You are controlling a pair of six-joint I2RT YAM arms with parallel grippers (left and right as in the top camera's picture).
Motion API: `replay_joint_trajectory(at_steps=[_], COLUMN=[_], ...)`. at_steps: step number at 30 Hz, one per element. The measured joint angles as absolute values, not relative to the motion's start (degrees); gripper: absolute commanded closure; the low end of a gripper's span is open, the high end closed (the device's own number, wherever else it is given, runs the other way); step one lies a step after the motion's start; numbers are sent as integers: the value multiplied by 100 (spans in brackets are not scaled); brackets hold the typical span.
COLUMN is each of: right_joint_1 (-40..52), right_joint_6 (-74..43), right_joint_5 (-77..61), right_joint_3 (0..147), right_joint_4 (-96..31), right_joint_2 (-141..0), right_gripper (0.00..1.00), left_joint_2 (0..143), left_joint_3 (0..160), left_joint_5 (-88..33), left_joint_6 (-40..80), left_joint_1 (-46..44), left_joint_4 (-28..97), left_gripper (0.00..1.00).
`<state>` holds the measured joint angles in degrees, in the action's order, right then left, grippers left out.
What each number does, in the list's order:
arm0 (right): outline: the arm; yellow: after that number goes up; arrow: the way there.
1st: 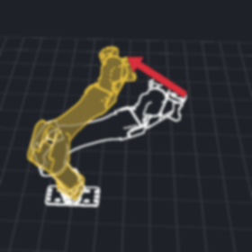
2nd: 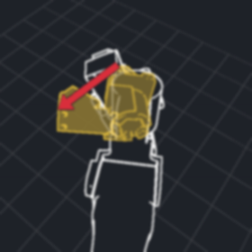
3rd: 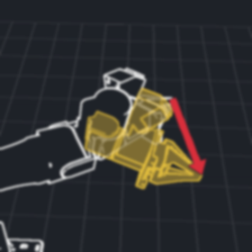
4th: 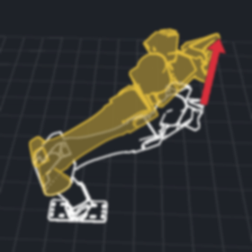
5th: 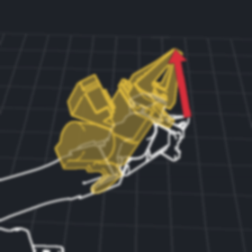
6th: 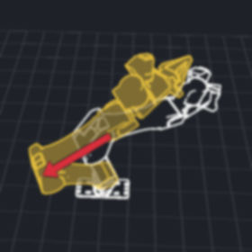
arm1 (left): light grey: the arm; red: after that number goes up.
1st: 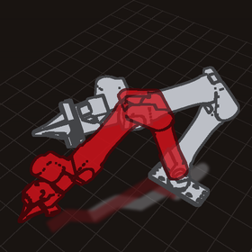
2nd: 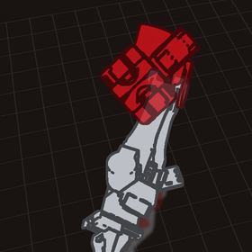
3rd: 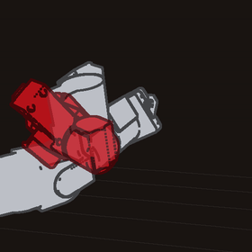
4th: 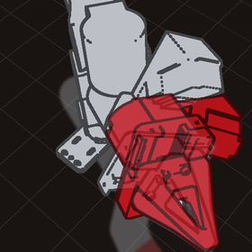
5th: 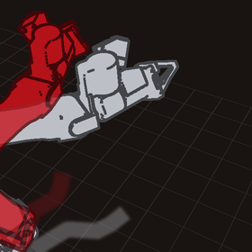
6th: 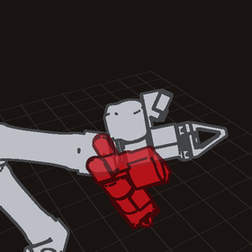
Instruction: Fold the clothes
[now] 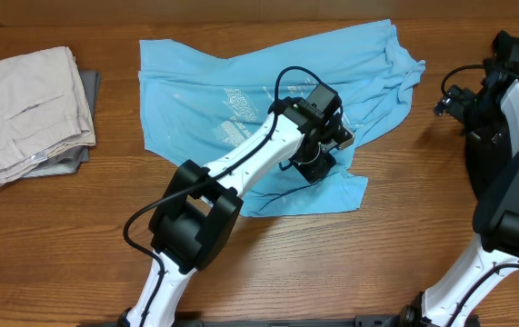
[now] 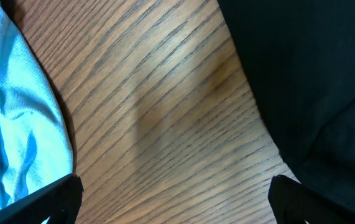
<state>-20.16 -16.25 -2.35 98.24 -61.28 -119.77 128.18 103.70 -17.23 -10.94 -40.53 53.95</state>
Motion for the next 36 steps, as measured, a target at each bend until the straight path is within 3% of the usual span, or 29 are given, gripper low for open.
replay_joint_trajectory(at_steps=[15,21,26,36], right_joint_1=[-2016,-2016,-2016,-2016], right_joint_6=[-1625,-1625,-1625,-1625], right_joint_5=[-237,-235,-237,-235], right_joint_3=[9824,9824,9824,9824], right_joint_4=[-6130,-6130,-6130,-6130], right_joint_2=[-11977,-11977,-11977,-11977], right_gripper=[0,0,0,0], left_joint_2=[12818,12818,12818,12829], left_joint_3=[10370,10370,10348,10064], left_joint_5=[-1444,-1260,-1214,-1175], left_joint_6=[-1068,-1068,-1052,-1052], left_joint_1=[-4491,-4480,-4480,-4480], left_joint_4=[5168,5109,5037,4875], left_gripper=[55,55,62,58])
